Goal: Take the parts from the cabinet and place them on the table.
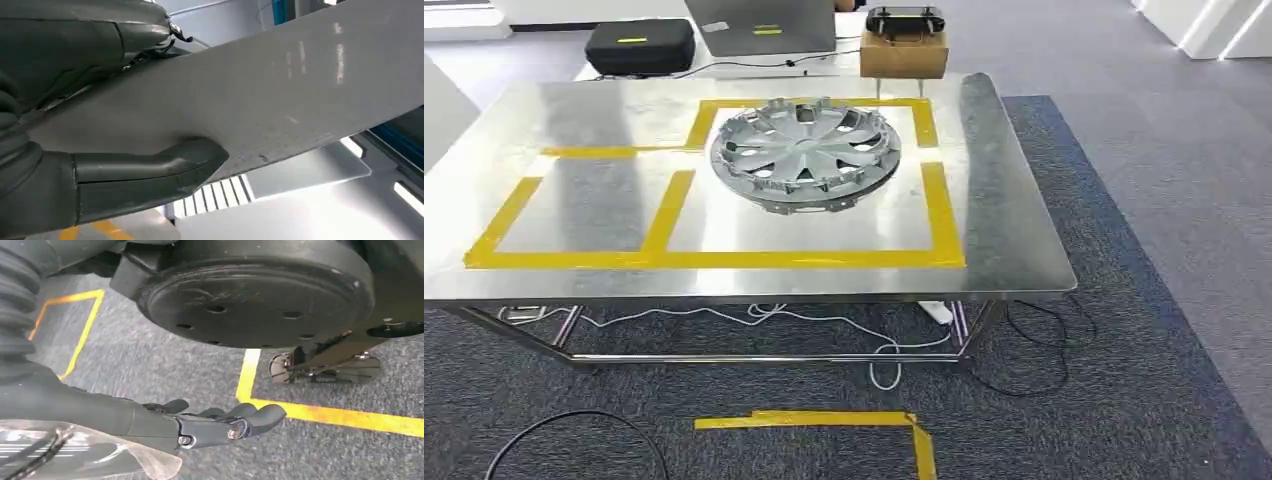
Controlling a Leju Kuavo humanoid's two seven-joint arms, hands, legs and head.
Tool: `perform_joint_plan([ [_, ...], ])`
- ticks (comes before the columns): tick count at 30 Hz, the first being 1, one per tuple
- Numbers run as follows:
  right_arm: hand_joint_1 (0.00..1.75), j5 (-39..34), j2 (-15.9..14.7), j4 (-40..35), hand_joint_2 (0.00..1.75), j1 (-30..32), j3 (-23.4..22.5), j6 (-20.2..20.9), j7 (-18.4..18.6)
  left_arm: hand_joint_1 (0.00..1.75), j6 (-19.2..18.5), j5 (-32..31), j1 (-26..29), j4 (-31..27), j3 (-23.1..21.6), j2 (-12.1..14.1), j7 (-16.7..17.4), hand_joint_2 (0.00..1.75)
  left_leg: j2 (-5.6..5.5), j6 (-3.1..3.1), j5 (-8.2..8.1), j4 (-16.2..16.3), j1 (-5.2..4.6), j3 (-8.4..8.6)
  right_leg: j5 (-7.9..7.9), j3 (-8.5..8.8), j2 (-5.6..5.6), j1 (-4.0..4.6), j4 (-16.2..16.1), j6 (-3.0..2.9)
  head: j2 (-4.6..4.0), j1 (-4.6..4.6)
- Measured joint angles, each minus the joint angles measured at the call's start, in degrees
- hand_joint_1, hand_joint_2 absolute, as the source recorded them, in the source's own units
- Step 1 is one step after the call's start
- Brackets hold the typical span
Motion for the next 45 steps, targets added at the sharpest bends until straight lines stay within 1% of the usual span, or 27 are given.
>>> perform_joint_plan([
  [1,0.0,0.0,0.0,0.0,1.75,0.12,0.0,-0.02,0.0,1.75,0.0,0.0,0.06,0.2,-0.11,0.07,0.0,1.75,0.87,-0.19,-2.26,4.92,0.15,-2.42,-0.18,0.06,-0.99,0.11,0.02,-0.2,0.0,0.02],
  [2,0.0,0.0,0.0,0.0,1.75,0.15,0.0,-0.09,0.0,1.75,0.0,0.02,0.08,0.37,-0.11,0.07,0.0,1.75,1.11,-0.31,-3.88,9.19,0.25,-4.6,-0.31,0.1,-1.94,0.17,0.03,-0.27,0.0,0.0],
  [3,0.0,0.0,0.0,0.0,1.75,0.17,0.0,-0.13,0.0,1.75,0.0,0.02,0.1,0.52,-0.11,0.09,0.0,1.75,1.15,-0.35,-4.17,11.54,0.32,-5.84,-0.44,0.17,-2.77,0.22,0.04,-0.25,0.0,0.0],
  [4,0.0,0.0,0.0,0.0,1.75,0.18,0.0,-0.19,0.0,1.75,0.0,0.0,0.12,0.63,-0.11,0.09,0.0,1.75,1.2,-0.34,-2.81,10.73,0.34,-5.45,-0.61,0.39,-3.68,0.27,0.04,-0.22,0.0,0.0],
  [5,0.0,0.0,0.0,0.0,1.75,0.18,0.0,-0.26,0.0,1.75,0.0,0.02,0.12,0.72,-0.13,0.09,0.0,1.75,1.35,-0.19,-0.42,7.38,0.32,-3.77,-0.83,0.67,-4.46,0.33,0.04,-0.19,0.0,0.0],
  [6,0.0,0.0,0.02,0.0,1.75,0.18,0.0,-0.33,0.02,1.75,0.0,0.02,0.13,0.76,-0.13,0.09,0.0,1.75,1.82,0.09,2.22,2.44,0.27,-1.2,-1.06,1.06,-5.07,0.41,0.04,-0.1,0.0,0.0],
  [7,0.0,0.0,0.04,0.0,1.75,0.18,0.0,-0.35,0.02,1.75,0.0,0.0,0.12,0.79,-0.13,0.09,0.0,1.75,3.43,0.56,4.63,-3.14,0.05,1.74,-1.34,1.51,-5.67,0.49,0.03,0.04,0.0,0.0],
  [8,0.0,-0.09,0.04,0.0,1.75,0.22,0.0,-0.37,0.24,1.75,0.0,-0.04,0.04,0.85,-0.17,0.09,0.0,1.75,6.26,1.0,3.81,-5.62,-0.56,3.23,-1.6,1.07,-6.1,0.64,-0.01,0.39,0.0,0.11],
  [9,0.0,-0.22,0.04,0.0,1.75,0.2,0.02,-0.42,0.41,1.75,-0.02,-0.13,-0.01,0.94,-0.33,0.07,0.0,1.75,6.03,1.43,3.62,-6.23,-0.81,3.28,-2.08,1.3,-6.61,0.99,0.1,0.88,0.0,-0.04],
  [10,0.0,-0.37,0.04,0.0,1.75,0.23,0.02,-0.41,0.66,1.75,-0.02,-0.15,0.05,1.01,-0.41,0.07,0.0,1.75,5.4,1.57,3.57,-6.17,-0.84,3.21,-2.19,1.43,-7.13,0.96,-0.07,1.11,0.0,0.2],
  [12,0.0,-0.96,0.04,-0.02,1.75,0.11,0.02,0.0,0.68,1.75,-0.02,0.02,0.14,1.11,-0.41,0.07,0.0,1.75,4.21,2.06,3.61,-6.44,-0.85,3.14,-2.21,2.26,-8.18,0.98,-0.61,1.65,0.0,0.13],
  [13,0.0,-1.33,0.04,-0.02,1.75,0.12,0.02,0.46,0.5,1.75,0.0,0.04,0.17,1.11,-0.41,0.04,0.0,1.75,3.68,2.48,4.03,-7.08,-0.15,3.74,-2.78,2.36,-7.88,0.89,-0.05,2.02,0.0,0.09],
  [14,0.0,-1.6,0.02,0.0,1.75,0.19,0.02,0.81,0.31,1.75,0.0,0.04,0.13,1.11,-0.41,0.04,0.0,1.75,3.53,2.45,3.97,-6.93,-0.35,3.94,-3.38,1.93,-5.19,0.95,1.04,2.37,0.0,0.48],
  [15,0.0,-1.75,0.02,0.0,1.75,0.23,0.02,1.18,0.17,1.75,-0.02,0.09,0.1,1.2,-0.52,0.02,0.0,1.75,3.39,2.19,3.78,-6.57,-0.49,3.85,-0.45,1.61,-4.72,0.98,-0.24,0.31,0.0,1.07],
  [16,0.0,-1.77,-0.04,0.0,1.75,0.05,0.02,1.42,0.17,1.75,0.0,0.15,0.25,1.27,-0.5,0.07,0.0,1.75,3.0,2.13,3.55,-6.48,-0.67,3.91,-3.17,2.41,-4.7,1.03,-0.53,-0.97,0.0,1.12],
  [17,0.0,-1.75,-0.09,0.0,1.75,0.0,0.04,1.47,0.02,1.75,0.0,0.64,0.36,1.27,-0.5,0.11,0.0,1.75,2.85,2.19,3.24,-6.33,-0.76,4.0,-2.32,2.55,-4.65,0.89,-0.59,-0.4,0.0,1.14],
  [18,0.0,-1.68,-0.07,0.0,1.75,0.01,0.11,1.49,-0.37,1.75,0.0,1.35,0.85,1.2,-0.5,0.19,0.0,1.75,2.84,2.25,3.09,-6.31,-0.79,4.06,-2.68,2.81,-4.63,0.73,-0.87,0.9,0.0,1.2],
  [19,0.0,-1.51,-0.07,0.0,1.75,0.02,0.22,1.38,-0.81,1.75,0.0,1.42,1.27,1.2,-0.48,0.31,0.0,1.75,2.85,2.26,3.07,-6.29,-0.8,4.08,-2.42,2.82,-4.58,0.66,-0.94,1.35,0.0,1.2],
  [22,0.0,-0.72,-0.07,0.0,1.75,0.03,0.94,1.46,-1.2,1.75,0.0,1.49,1.06,1.22,-0.55,0.48,0.0,1.75,2.86,2.41,2.95,-6.29,-0.85,4.06,-2.44,2.86,-4.57,0.63,-1.12,1.33,0.0,1.18],
  [32,0.0,-1.55,-0.07,0.0,1.75,0.11,1.92,1.03,-1.2,1.75,0.0,1.81,1.21,1.22,-0.46,0.79,0.0,1.75,2.86,2.42,2.91,-6.37,-0.83,4.16,-2.48,2.86,-4.55,0.64,-1.19,1.41,0.0,1.16],
  [33,0.0,-1.77,-0.07,0.0,1.75,0.14,1.95,0.94,-1.2,1.75,0.0,1.81,1.2,1.22,-0.44,0.81,0.0,1.75,2.86,2.47,2.84,-6.25,-0.97,4.17,-2.38,2.88,-4.59,0.56,-1.31,1.6,0.0,1.16],
  [40,0.0,-3.02,-0.07,0.0,1.75,0.2,2.56,0.39,-1.2,1.75,0.0,1.86,1.26,1.22,-0.26,0.9,0.0,1.75,2.84,2.9,2.59,-6.21,-1.21,4.16,-2.37,3.0,-4.69,0.36,-1.49,2.05,0.0,1.14],
  [41,0.0,-3.17,-0.07,0.0,1.75,0.19,2.69,0.35,-1.22,1.75,0.0,1.86,1.27,1.22,-0.24,0.9,0.0,1.75,2.78,3.09,2.48,-6.35,-1.24,4.11,-2.39,3.14,-4.82,0.32,-1.77,2.24,0.0,1.11],
  [42,0.0,-3.43,-0.07,-0.02,1.75,0.11,2.95,0.28,-1.29,1.75,0.0,1.81,1.29,1.22,-0.24,0.87,0.0,1.75,2.51,3.4,2.82,-7.3,-0.78,4.64,-2.6,4.16,-4.83,0.48,-1.82,2.61,0.0,1.16],
  [43,0.0,-3.69,-0.09,-0.02,1.75,0.17,3.15,0.15,-1.38,1.75,0.0,1.81,1.35,1.22,-0.22,0.79,0.0,1.75,2.46,3.55,3.11,-7.95,-0.53,5.2,-3.09,3.58,-3.24,0.41,-0.93,2.72,0.0,1.31],
  [44,0.0,-3.78,-0.09,-0.02,1.75,0.22,3.28,0.11,-1.38,1.75,0.0,1.79,1.28,1.22,-0.24,0.76,0.0,1.75,2.46,3.79,3.2,-8.12,-0.46,5.4,-4.54,1.99,-2.06,0.39,1.95,2.75,0.0,1.47],
  [45,0.0,-3.85,-0.09,-0.02,1.75,0.27,3.3,0.11,-1.38,1.75,0.0,1.79,1.27,1.22,-0.24,0.72,0.0,1.75,2.35,3.87,3.13,-8.12,-0.43,5.36,-6.56,-0.81,-1.61,0.34,6.8,2.8,0.0,1.51],
])
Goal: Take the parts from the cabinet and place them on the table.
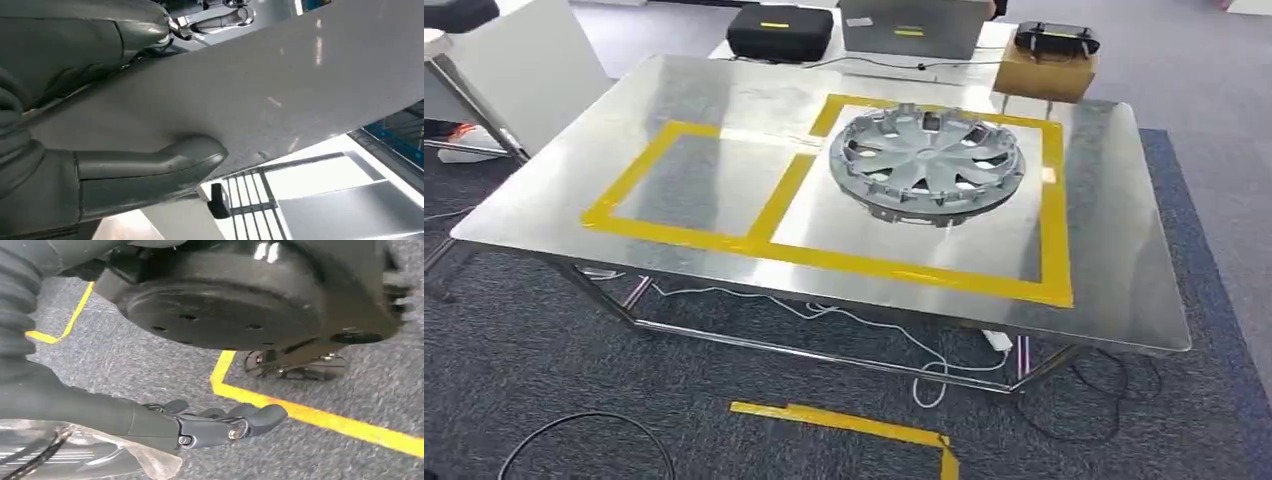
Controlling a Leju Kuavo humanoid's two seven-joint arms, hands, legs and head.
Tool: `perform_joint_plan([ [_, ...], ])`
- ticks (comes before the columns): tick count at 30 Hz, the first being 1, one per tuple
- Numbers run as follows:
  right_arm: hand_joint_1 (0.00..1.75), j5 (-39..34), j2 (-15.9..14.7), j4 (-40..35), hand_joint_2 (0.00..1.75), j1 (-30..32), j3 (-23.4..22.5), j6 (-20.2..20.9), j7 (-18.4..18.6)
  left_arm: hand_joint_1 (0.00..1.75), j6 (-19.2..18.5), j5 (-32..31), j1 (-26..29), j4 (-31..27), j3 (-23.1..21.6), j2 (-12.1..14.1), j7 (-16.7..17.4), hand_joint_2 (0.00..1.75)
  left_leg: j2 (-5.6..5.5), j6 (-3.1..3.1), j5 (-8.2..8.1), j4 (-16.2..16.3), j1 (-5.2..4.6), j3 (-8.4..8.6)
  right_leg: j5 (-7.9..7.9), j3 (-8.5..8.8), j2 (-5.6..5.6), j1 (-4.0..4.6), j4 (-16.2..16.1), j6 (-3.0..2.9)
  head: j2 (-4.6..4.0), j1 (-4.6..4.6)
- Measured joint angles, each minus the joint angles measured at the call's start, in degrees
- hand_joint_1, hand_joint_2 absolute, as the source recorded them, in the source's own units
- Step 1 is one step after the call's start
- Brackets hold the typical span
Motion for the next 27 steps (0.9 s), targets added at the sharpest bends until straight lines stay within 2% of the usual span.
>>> perform_joint_plan([
  [1,0.0,-0.26,-0.02,0.0,1.75,0.18,0.02,-0.13,0.02,1.75,0.0,0.0,0.07,0.0,0.02,-0.02,0.0,1.75,-0.16,0.07,-0.12,0.0,-0.02,0.04,-1.87,-3.08,0.14,0.0,5.2,0.06,0.0,-0.04],
  [2,0.0,-0.68,-0.04,0.0,1.75,0.35,0.11,-0.15,0.02,1.75,0.0,0.0,0.07,0.0,0.02,-0.02,0.0,1.75,-0.31,0.05,-0.24,0.01,-0.03,0.08,-2.87,-5.65,0.15,0.03,9.05,0.15,0.0,-0.04],
  [3,0.0,-1.14,-0.04,0.0,1.75,0.59,0.28,-0.15,0.02,1.75,0.0,0.0,0.08,0.02,0.04,-0.02,0.0,1.75,-0.55,-0.03,-0.37,0.04,-0.02,0.23,-2.47,-7.43,0.16,0.0,10.98,0.21,0.0,-0.02],
  [4,0.0,-1.53,-0.04,0.0,1.75,0.67,0.57,-0.15,-0.02,1.75,0.0,0.0,0.1,0.02,0.09,-0.02,0.0,1.75,-0.8,-0.23,-0.57,0.04,0.05,0.54,-0.48,-7.44,0.15,-0.03,9.77,0.25,0.0,-0.04],
  [5,0.0,-1.97,-0.09,-0.02,1.75,0.73,0.99,-0.17,0.09,1.75,0.0,0.0,0.1,0.04,0.15,-0.02,0.0,1.75,-1.02,-0.5,-0.87,0.07,0.18,0.99,2.61,-6.13,0.15,-0.11,6.12,0.29,0.0,-0.02],
  [7,0.0,-2.95,-0.13,-0.09,1.75,0.83,1.79,-0.28,0.41,1.75,0.0,0.18,0.1,0.04,0.28,-0.02,0.0,1.75,-1.25,-1.17,-1.6,0.17,0.4,1.98,8.42,-2.11,0.17,-0.39,-3.58,0.32,0.0,0.0],
  [8,0.0,-3.46,-0.13,-0.09,1.75,0.92,2.21,-0.31,0.63,1.75,0.0,0.24,0.09,0.09,0.37,0.0,0.0,1.75,-1.34,-1.74,-2.02,0.38,0.04,2.02,7.29,-1.3,0.41,-0.19,-5.07,0.28,0.0,0.0],
  [9,0.0,-3.88,-0.13,-0.09,1.75,0.97,2.61,-0.31,0.7,1.75,0.0,0.15,0.09,0.09,0.5,0.0,0.0,1.75,-1.61,-2.08,-2.29,0.75,0.03,1.81,6.71,-0.05,0.45,-0.21,-6.23,-0.6,0.0,0.03],
  [11,0.0,-4.57,-0.13,-0.15,1.75,1.3,3.41,-0.33,0.85,1.75,0.0,-0.04,0.1,0.09,0.59,-0.02,0.0,1.75,-1.59,-2.58,-1.99,0.47,0.12,1.83,6.68,-0.57,0.45,0.08,-5.73,-1.36,0.0,-0.2],
  [13,0.0,-4.85,-0.11,-0.17,1.75,1.54,4.07,-0.33,0.87,1.75,0.0,-0.04,0.11,0.09,0.61,-0.02,0.0,1.75,-1.43,-3.11,-2.88,1.0,0.25,1.99,6.64,-0.11,0.37,-0.3,-6.08,-2.08,0.0,-0.2],
  [14,0.0,-5.09,-0.11,-0.24,1.75,1.57,4.44,-0.33,0.9,1.75,0.0,0.0,0.04,0.09,0.61,-0.02,0.0,1.75,-1.21,-3.5,-3.82,3.17,0.26,1.02,6.38,0.18,0.33,-0.3,-6.07,-2.51,0.0,-0.55],
  [16,0.0,-5.73,-0.11,-0.31,1.75,1.68,4.96,-0.35,1.16,1.75,0.0,0.04,0.16,0.09,0.61,0.0,0.0,1.75,-1.2,-3.98,-7.37,12.43,0.36,-4.13,5.94,0.52,0.12,-0.18,-6.07,-3.07,0.0,-0.72],
  [17,0.0,-6.06,-0.11,-0.35,1.75,1.8,5.36,-0.35,1.22,1.75,0.0,0.04,0.24,0.09,0.61,0.0,0.0,1.75,-1.2,-4.05,-8.55,16.96,0.38,-6.93,5.7,0.69,0.05,-0.1,-6.06,-3.21,0.0,-0.7],
  [18,0.0,-6.25,-0.11,-0.46,1.75,1.93,5.68,-0.35,1.36,1.75,0.0,0.02,0.24,0.11,0.63,0.02,0.0,1.75,-1.2,-4.02,-8.29,19.15,0.38,-8.69,5.43,0.96,0.04,-0.03,-6.05,-3.26,0.0,-0.74],
  [19,0.0,-6.36,-0.11,-0.55,1.75,2.03,5.92,-0.35,1.44,1.75,0.0,0.02,0.24,0.13,0.66,0.0,0.0,1.75,-1.2,-3.87,-6.7,18.57,0.37,-9.0,5.16,1.36,0.08,0.05,-6.06,-3.27,0.0,-0.7],
  [20,0.0,-6.49,-0.11,-0.61,1.75,2.12,6.31,-0.35,1.57,1.75,0.0,0.02,0.23,0.13,0.68,0.02,0.0,1.75,-1.2,-3.55,-3.67,15.59,0.36,-8.2,4.79,1.88,0.12,0.15,-6.06,-3.27,0.0,-0.74],
  [22,0.0,-6.86,-0.11,-0.74,1.75,2.29,7.02,-0.33,1.68,1.75,0.0,0.02,0.22,0.11,0.68,0.0,0.0,1.75,-1.14,-2.5,2.52,6.15,0.07,-4.74,3.99,3.06,0.15,0.3,-6.16,-3.06,0.0,-0.74],
  [23,0.0,-7.08,-0.11,-0.77,1.75,2.42,7.32,-0.28,1.77,1.75,0.0,0.0,0.18,0.15,0.68,0.02,0.0,1.75,-0.86,-2.0,1.59,4.82,-0.18,-3.76,3.72,2.73,0.07,0.27,-6.38,-2.88,0.0,-0.57],
  [24,0.0,-7.34,-0.11,-0.87,1.75,2.46,7.69,-0.26,1.86,1.75,0.0,-0.02,0.18,0.15,0.68,-0.02,0.0,1.75,-0.82,-1.83,1.21,3.15,-0.35,-2.93,3.35,2.78,0.13,0.5,-6.28,-2.43,0.0,-0.79],
  [25,0.0,-7.5,-0.13,-0.96,1.75,2.52,7.96,-0.22,2.01,1.75,0.0,-0.04,0.04,0.17,0.7,0.02,0.0,1.75,-0.79,-1.87,0.49,2.84,-0.46,-2.87,3.3,2.62,0.0,0.44,-6.41,-2.2,0.0,-0.65],
  [27,0.0,-7.78,-0.13,-1.09,1.75,2.57,8.63,-0.17,2.29,1.75,0.0,0.02,0.23,0.2,0.79,0.04,0.0,1.75,-0.88,-1.61,0.42,2.4,-0.46,-2.83,3.35,2.98,-0.06,0.44,-7.0,-1.68,0.0,-0.77],
])
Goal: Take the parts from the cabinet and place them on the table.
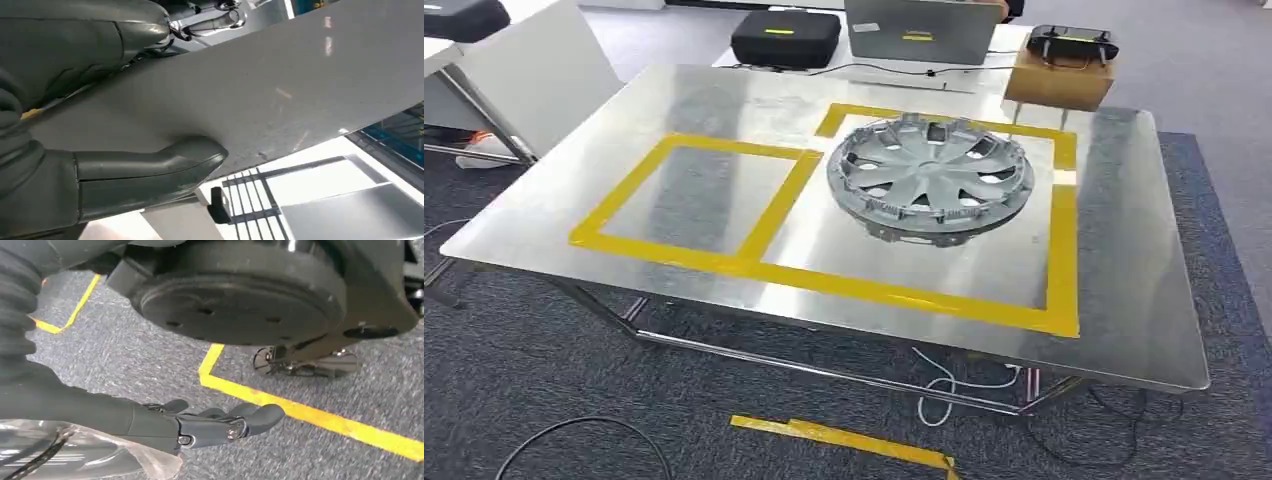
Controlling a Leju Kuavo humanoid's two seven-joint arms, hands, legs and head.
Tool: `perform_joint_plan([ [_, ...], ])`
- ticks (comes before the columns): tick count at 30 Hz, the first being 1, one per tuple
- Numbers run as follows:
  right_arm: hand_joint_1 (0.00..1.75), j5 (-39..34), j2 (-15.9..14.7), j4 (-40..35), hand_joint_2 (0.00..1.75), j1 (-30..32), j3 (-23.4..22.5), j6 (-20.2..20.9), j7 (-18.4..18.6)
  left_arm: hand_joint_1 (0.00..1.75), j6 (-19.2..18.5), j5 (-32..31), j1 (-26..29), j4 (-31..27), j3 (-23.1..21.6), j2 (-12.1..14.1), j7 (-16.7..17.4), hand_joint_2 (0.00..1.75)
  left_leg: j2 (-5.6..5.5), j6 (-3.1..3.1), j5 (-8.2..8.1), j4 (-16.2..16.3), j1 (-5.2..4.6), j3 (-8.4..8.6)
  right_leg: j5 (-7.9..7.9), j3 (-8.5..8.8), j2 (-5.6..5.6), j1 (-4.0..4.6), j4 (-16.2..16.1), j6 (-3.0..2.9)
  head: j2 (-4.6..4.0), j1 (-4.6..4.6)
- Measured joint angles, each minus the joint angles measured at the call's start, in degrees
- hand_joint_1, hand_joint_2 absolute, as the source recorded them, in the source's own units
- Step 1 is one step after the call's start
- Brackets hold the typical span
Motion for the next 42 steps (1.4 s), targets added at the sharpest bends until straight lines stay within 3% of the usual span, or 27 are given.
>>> perform_joint_plan([
  [2,0.0,-0.39,-0.09,-0.37,1.75,0.03,0.48,0.0,0.15,1.75,0.0,0.0,-0.07,0.02,0.0,0.0,0.0,1.75,0.47,0.36,0.11,-1.3,0.69,1.12,-1.19,-0.09,0.19,0.16,1.53,0.56,0.0,0.16],
  [5,0.0,-1.37,-0.15,-0.5,1.75,0.16,0.85,-0.11,0.46,1.75,0.0,0.04,-0.16,0.24,0.0,0.04,0.0,1.75,1.41,0.89,-0.48,-1.33,0.66,1.49,-6.62,-8.12,0.29,0.07,14.75,0.94,0.0,0.26],
  [6,0.0,-1.92,-0.15,-0.55,1.75,0.23,0.92,-0.13,0.65,1.75,0.0,0.04,-0.16,0.35,-0.02,0.11,0.0,1.75,1.67,0.94,-0.77,-1.32,0.65,1.72,-7.1,-10.53,0.28,0.08,18.04,1.06,0.0,0.33],
  [7,0.0,-2.51,-0.15,-0.55,1.75,0.32,0.92,-0.22,0.81,1.75,0.0,0.0,-0.15,0.5,-0.02,0.13,0.0,1.75,1.94,0.92,-1.08,-1.32,0.65,2.11,-5.82,-11.43,0.26,0.07,18.31,1.12,0.0,0.31],
  [9,0.0,-3.74,-0.15,-0.55,1.75,0.36,1.09,-0.46,1.18,1.75,0.0,-0.26,-0.14,0.87,-0.02,0.15,0.0,1.75,2.62,0.77,-2.05,-1.31,0.68,3.52,0.47,-9.13,-0.15,0.03,11.24,1.04,0.0,0.33],
  [10,0.0,-4.0,-0.15,-0.57,1.75,0.39,1.16,-0.52,1.44,1.75,0.0,-0.28,-0.14,0.98,-0.02,0.15,0.0,1.75,3.04,0.6,-2.58,-1.31,0.67,4.32,3.7,-7.1,-1.14,0.04,6.18,0.82,0.0,0.33],
  [11,0.0,-4.29,-0.15,-0.57,1.75,0.53,1.27,-0.68,1.49,1.75,0.0,-0.31,-0.14,1.09,0.0,0.15,0.0,1.75,3.29,0.28,-3.02,-1.33,0.53,4.47,4.58,-5.75,-3.62,0.27,3.07,0.61,0.0,0.33],
  [12,0.0,-4.61,-0.15,-0.59,1.75,0.51,1.42,-0.76,1.51,1.75,0.0,-0.26,-0.12,1.18,0.02,0.15,0.0,1.75,3.5,-0.18,-3.57,-0.87,0.01,4.64,3.95,-5.39,-4.39,0.79,1.93,0.38,0.0,0.37],
  [13,0.0,-4.88,-0.15,-0.64,1.75,0.5,1.53,-0.81,1.53,1.75,0.0,-0.22,-0.04,1.2,0.04,0.17,0.0,1.75,3.9,-0.37,-3.57,-1.0,0.02,4.69,3.84,-5.04,-3.77,0.66,2.26,-0.16,0.0,0.24],
  [15,0.0,-5.38,-0.15,-0.64,1.75,0.72,1.77,-0.81,1.53,1.75,0.0,-0.04,-0.07,1.25,0.04,0.24,0.0,1.75,5.26,-0.67,-3.71,-1.19,-0.02,4.96,3.76,-5.41,-2.44,0.77,2.2,-0.52,0.0,0.05],
  [16,0.0,-5.53,-0.11,-0.64,1.75,0.71,1.94,-0.79,1.51,1.75,-0.02,-0.04,-0.08,1.29,0.02,0.28,0.0,1.75,5.68,-1.01,-4.25,-1.14,-0.01,5.23,3.92,-5.16,-1.76,0.29,1.79,-0.88,0.0,0.07],
  [18,0.0,-6.65,-0.07,-0.85,1.75,0.81,2.54,-0.81,1.8,1.75,-0.02,-0.02,-0.1,1.36,0.02,0.31,0.0,1.75,1.63,-1.79,-6.58,2.4,0.44,3.93,3.95,-4.86,-0.68,-0.01,1.62,-1.39,0.0,-0.46],
  [20,0.0,-8.77,-0.07,-1.34,1.75,1.16,3.98,-0.81,2.58,1.75,-0.02,0.02,0.26,1.49,0.02,0.46,0.02,1.75,0.75,-2.27,-10.72,11.89,0.8,-0.87,3.86,-4.79,0.67,-0.08,1.63,-1.63,0.0,-0.44],
  [21,0.0,-9.59,-0.07,-1.55,1.75,1.4,4.72,-0.81,2.84,1.75,0.0,0.02,0.34,1.64,0.04,0.46,0.02,1.75,0.69,-2.39,-11.83,15.81,0.91,-3.14,3.83,-4.74,1.33,-0.07,1.63,-1.66,0.0,-0.39],
  [22,0.0,-10.12,-0.07,-1.68,1.75,1.56,5.18,-0.81,3.08,1.75,0.0,0.07,0.33,1.86,0.04,0.46,0.02,1.75,0.69,-2.42,-11.26,17.22,0.98,-4.37,3.81,-4.61,2.07,-0.08,1.63,-1.68,0.0,-0.39],
  [23,0.0,-10.53,-0.07,-1.86,1.75,1.72,5.77,-0.81,3.23,1.75,0.0,0.11,0.33,2.05,0.04,0.46,0.02,1.75,0.65,-2.38,-9.16,15.77,1.04,-4.17,3.73,-4.39,2.85,-0.11,1.63,-1.64,0.0,-0.41],
  [25,0.0,-11.23,-0.07,-2.18,1.75,1.97,6.71,-0.79,3.5,1.75,0.0,0.2,0.37,2.23,0.04,0.52,0.02,1.75,-0.12,-2.07,-3.19,7.36,1.17,-1.02,3.55,-3.83,4.39,-0.16,1.63,-1.44,0.0,-0.41],
  [26,0.0,-11.59,-0.04,-2.36,1.75,2.14,7.17,-0.79,3.63,1.75,0.0,0.2,0.4,2.25,0.04,0.55,0.02,1.75,-1.84,-1.87,-0.64,2.22,1.29,0.95,3.45,-3.75,5.09,-0.22,1.62,-1.26,0.0,-0.44],
  [27,0.0,-11.89,-0.02,-2.49,1.75,2.22,7.61,-0.76,3.78,1.75,-0.02,0.22,0.35,2.36,0.04,0.63,0.02,1.75,-4.98,-1.65,-1.64,0.95,1.48,1.47,3.3,-4.34,5.52,-0.11,1.7,-0.91,0.0,-0.3],
  [29,0.0,-12.29,0.0,-2.97,1.75,2.42,8.39,-0.7,3.83,1.75,0.0,0.31,0.47,2.51,0.09,0.74,0.02,1.75,-4.51,-1.38,-1.65,-0.16,1.2,1.51,3.55,-4.47,6.58,-0.51,1.64,0.02,0.0,-0.28],
  [31,0.0,-13.64,0.0,-3.28,1.75,2.97,9.18,-0.68,4.02,1.75,0.0,0.63,0.36,2.78,0.13,0.79,0.02,1.75,-3.67,-0.6,-1.37,-0.59,1.15,1.8,3.85,-5.08,7.37,-0.62,0.92,0.85,0.0,-0.26],
  [32,0.0,-13.81,0.0,-3.67,1.75,3.29,9.75,-0.39,4.09,1.75,0.0,1.38,0.07,3.13,0.2,0.9,0.09,1.75,-3.17,-0.15,-0.97,-1.23,1.45,2.26,3.66,-4.84,6.09,-0.75,1.3,1.0,0.0,-0.3],
  [33,0.0,-14.3,0.0,-3.98,1.75,3.39,10.08,-0.33,4.09,1.75,0.0,1.64,-0.04,3.7,0.33,1.12,0.22,1.75,-3.45,-1.34,-1.58,-1.3,1.16,2.16,4.24,-3.84,4.73,-0.38,0.5,-0.3,0.0,0.25],
  [34,0.0,-15.16,0.0,-4.24,1.75,3.56,10.49,-0.31,4.32,1.75,0.0,1.43,0.02,4.13,0.46,1.25,0.22,1.75,-3.15,-1.19,-1.52,-1.19,1.03,2.2,3.62,-3.81,5.17,-0.37,0.64,-1.15,0.0,0.24],
  [35,0.0,-16.09,0.0,-4.46,1.75,4.01,11.09,-0.2,4.57,1.75,0.0,1.09,0.02,4.55,0.52,1.29,0.2,1.75,-2.97,-1.09,-1.54,-1.17,0.97,2.34,4.08,-3.82,5.19,-0.35,0.46,-1.32,0.0,0.0],
  [39,0.0,-20.26,0.15,-6.67,1.75,5.48,15.44,0.42,6.12,1.75,0.0,0.81,-0.48,7.85,1.18,2.14,0.2,1.75,-2.99,-0.37,-1.53,-1.13,0.82,2.49,4.19,-3.96,5.09,-0.4,-0.02,-1.09,0.0,0.0],
  [42,0.0,-20.85,0.15,-7.85,1.75,5.98,17.77,0.61,6.32,1.75,0.0,1.05,-1.03,9.68,2.12,2.97,0.2,1.75,-2.99,-0.29,-1.48,-1.06,0.72,2.46,4.4,-3.39,5.13,-0.52,-0.11,-0.46,0.0,0.05],
])
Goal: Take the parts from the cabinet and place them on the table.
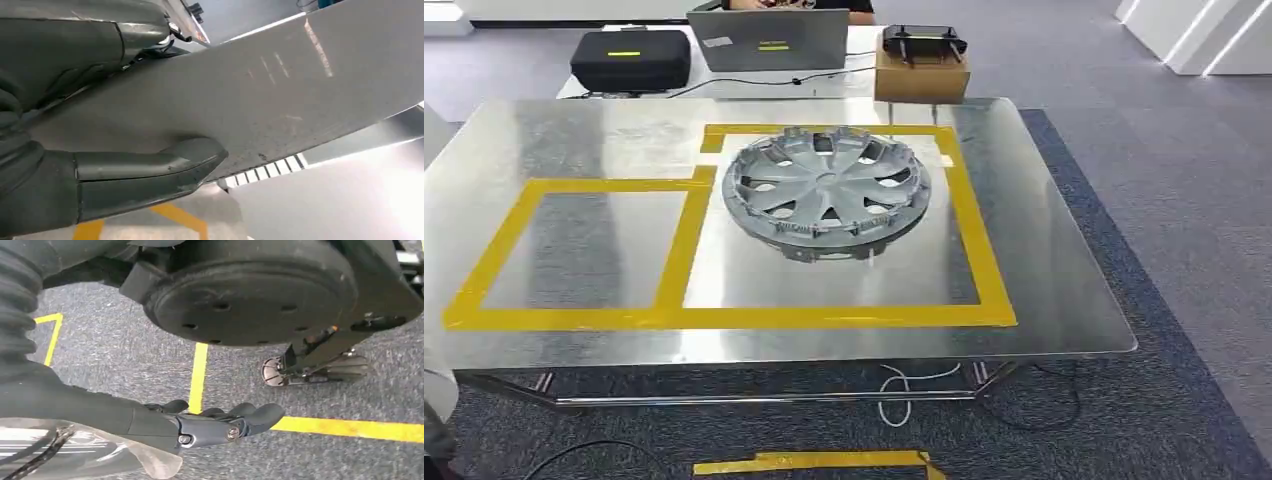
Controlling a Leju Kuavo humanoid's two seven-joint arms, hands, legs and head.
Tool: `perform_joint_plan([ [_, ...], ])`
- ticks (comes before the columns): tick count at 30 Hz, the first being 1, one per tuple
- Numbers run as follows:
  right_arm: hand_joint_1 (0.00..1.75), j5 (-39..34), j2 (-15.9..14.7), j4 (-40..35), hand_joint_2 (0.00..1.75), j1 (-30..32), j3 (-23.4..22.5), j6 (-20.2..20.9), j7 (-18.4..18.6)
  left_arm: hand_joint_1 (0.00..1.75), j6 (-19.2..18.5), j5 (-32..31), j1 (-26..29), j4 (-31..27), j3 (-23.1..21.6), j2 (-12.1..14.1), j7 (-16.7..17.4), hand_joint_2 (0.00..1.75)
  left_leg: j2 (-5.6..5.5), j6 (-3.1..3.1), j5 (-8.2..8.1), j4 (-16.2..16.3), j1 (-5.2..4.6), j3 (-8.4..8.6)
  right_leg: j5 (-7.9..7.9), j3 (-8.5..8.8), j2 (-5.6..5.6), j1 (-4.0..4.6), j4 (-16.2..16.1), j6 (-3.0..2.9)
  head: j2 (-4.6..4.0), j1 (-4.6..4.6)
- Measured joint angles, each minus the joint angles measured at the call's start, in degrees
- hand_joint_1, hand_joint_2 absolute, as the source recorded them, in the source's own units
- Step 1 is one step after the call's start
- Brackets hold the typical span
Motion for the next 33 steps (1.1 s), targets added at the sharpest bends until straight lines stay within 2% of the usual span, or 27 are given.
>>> perform_joint_plan([
  [3,0.0,0.44,0.0,-0.79,1.75,0.31,1.22,0.28,0.0,1.75,0.0,0.37,-0.63,1.4,1.12,0.94,0.0,1.75,0.0,0.13,-0.09,0.03,-0.08,0.0,-0.13,0.01,-0.02,-0.12,-0.06,0.84,0.0,-0.02],
  [5,0.0,1.75,0.0,-1.02,1.75,0.25,1.64,0.61,-0.61,1.75,0.0,2.34,-1.75,2.79,2.83,2.07,0.02,1.75,0.0,0.18,-0.13,0.03,-0.11,0.03,-0.19,0.01,-0.03,-0.17,-0.07,1.09,0.0,-0.04],
  [7,0.0,2.97,-0.02,-0.94,1.75,0.08,1.92,0.48,-1.74,1.75,-0.04,3.56,-3.25,5.15,5.19,4.15,1.32,1.75,0.0,0.18,-0.13,0.02,-0.09,0.06,-0.21,-0.01,-0.04,-0.16,-0.05,1.13,0.0,-0.02],
  [10,0.0,4.24,-1.02,2.57,1.75,-1.74,2.16,-2.03,-4.85,1.75,-1.96,3.78,-6.26,10.17,9.84,8.62,4.45,1.75,0.01,0.11,-0.09,0.01,0.03,0.06,-0.22,-0.13,-0.02,-0.03,0.11,1.13,0.0,-0.09],
  [14,0.0,4.65,-2.14,6.31,1.75,-3.51,2.21,-3.17,-6.03,1.75,-3.02,3.57,-8.55,14.4,14.03,12.18,5.24,1.75,-0.01,-0.03,-0.01,0.01,0.15,0.07,-0.22,-0.19,-0.08,0.08,0.28,1.11,0.0,-0.07],
  [18,0.0,6.14,-5.31,9.56,1.75,-4.27,2.84,-1.09,-7.78,1.75,-3.78,-0.44,-10.21,18.19,16.02,15.13,8.66,1.75,-0.01,-0.06,-0.02,0.0,0.19,0.07,-0.26,-0.2,-0.08,0.13,0.32,1.05,0.0,-0.04],
  [20,0.0,6.82,-7.03,11.27,1.75,-4.75,3.25,-0.72,-8.37,1.75,-4.68,-2.45,-11.9,21.21,17.03,17.71,10.87,1.75,-0.01,-0.07,-0.02,0.0,0.2,0.07,-0.26,-0.21,-0.08,0.14,0.32,1.05,0.0,-0.06],
  [23,0.0,7.91,-9.07,14.59,1.75,-6.05,3.93,-1.85,-9.48,1.75,-5.77,-7.46,-15.91,27.15,17.31,22.85,15.0,1.75,-0.02,-0.15,0.04,0.01,0.28,0.05,-0.22,-0.21,-0.11,0.21,0.33,0.99,0.0,-0.02],
  [25,0.0,8.2,-10.01,16.59,1.75,-6.89,4.41,-2.4,-9.9,1.75,-5.86,-9.38,-18.39,30.43,17.2,25.34,16.53,1.75,-0.01,-0.22,0.08,0.01,0.29,0.06,-0.2,-0.21,-0.07,0.22,0.34,0.97,0.0,-0.06],
  [29,0.0,8.72,-11.19,19.46,1.75,-8.0,5.11,-3.37,-10.65,1.75,-5.86,-14.7,-22.57,35.83,15.82,28.79,20.75,1.75,-0.02,-0.27,0.12,0.02,0.29,0.05,-0.17,-0.3,-0.09,0.22,0.37,0.94,0.0,-0.04],
  [33,0.0,9.62,-12.07,21.97,1.75,-9.42,6.01,-4.22,-11.13,1.75,-6.73,-23.72,-30.63,44.11,11.66,32.37,26.41,1.75,-0.13,-0.3,0.14,0.02,0.29,0.04,-0.16,-0.35,-0.2,0.23,0.38,0.92,0.0,-0.04],
])
